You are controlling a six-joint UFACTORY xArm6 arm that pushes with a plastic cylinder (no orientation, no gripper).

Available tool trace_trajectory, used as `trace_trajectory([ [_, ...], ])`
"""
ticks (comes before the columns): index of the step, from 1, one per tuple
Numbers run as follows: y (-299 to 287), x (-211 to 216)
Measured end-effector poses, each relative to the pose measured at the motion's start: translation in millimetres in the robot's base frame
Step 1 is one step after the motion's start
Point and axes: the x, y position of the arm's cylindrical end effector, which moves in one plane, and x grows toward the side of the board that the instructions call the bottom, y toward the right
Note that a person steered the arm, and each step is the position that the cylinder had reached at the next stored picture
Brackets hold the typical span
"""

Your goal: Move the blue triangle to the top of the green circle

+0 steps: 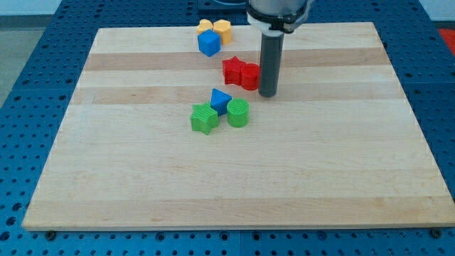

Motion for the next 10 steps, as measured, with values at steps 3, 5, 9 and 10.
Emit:
trace_trajectory([
  [3, -93.7, 56.3],
  [5, -43.2, 57.3],
  [9, -102.4, 6.8],
  [10, -127.2, 7.8],
])
